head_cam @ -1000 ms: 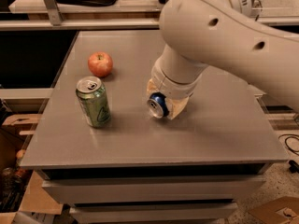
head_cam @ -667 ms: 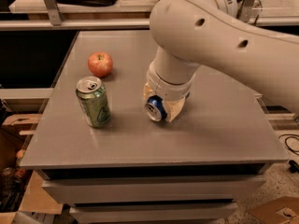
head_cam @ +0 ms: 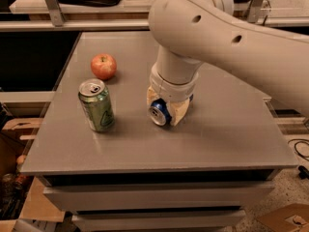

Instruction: Knock pepsi can over

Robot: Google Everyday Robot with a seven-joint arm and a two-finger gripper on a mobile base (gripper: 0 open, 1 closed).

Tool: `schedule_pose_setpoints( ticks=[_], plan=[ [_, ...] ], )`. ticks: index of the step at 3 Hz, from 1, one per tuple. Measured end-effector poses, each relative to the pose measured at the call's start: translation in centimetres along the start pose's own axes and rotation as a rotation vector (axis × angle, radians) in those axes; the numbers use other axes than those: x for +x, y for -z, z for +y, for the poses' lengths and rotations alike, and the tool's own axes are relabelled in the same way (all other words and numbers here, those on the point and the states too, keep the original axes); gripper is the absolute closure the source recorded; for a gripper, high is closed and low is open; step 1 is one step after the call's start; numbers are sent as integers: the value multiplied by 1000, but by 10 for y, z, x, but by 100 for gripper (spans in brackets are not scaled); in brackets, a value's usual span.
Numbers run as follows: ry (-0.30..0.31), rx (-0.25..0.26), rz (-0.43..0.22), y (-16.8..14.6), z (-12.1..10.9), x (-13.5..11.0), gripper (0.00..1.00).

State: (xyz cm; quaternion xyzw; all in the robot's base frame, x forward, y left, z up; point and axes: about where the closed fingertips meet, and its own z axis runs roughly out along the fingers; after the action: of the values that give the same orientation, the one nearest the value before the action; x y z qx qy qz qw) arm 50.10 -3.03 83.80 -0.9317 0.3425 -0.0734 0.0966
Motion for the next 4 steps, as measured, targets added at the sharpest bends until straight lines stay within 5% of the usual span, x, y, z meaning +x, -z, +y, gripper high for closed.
schedule_pose_setpoints(
  ticks=[1,2,4],
  plan=[
    [15,-20,-11,-2,-1,0,13],
    [30,-36,-21,-2,-1,1,0],
    [24,-57,-13,2,-8,29,0]
  ],
)
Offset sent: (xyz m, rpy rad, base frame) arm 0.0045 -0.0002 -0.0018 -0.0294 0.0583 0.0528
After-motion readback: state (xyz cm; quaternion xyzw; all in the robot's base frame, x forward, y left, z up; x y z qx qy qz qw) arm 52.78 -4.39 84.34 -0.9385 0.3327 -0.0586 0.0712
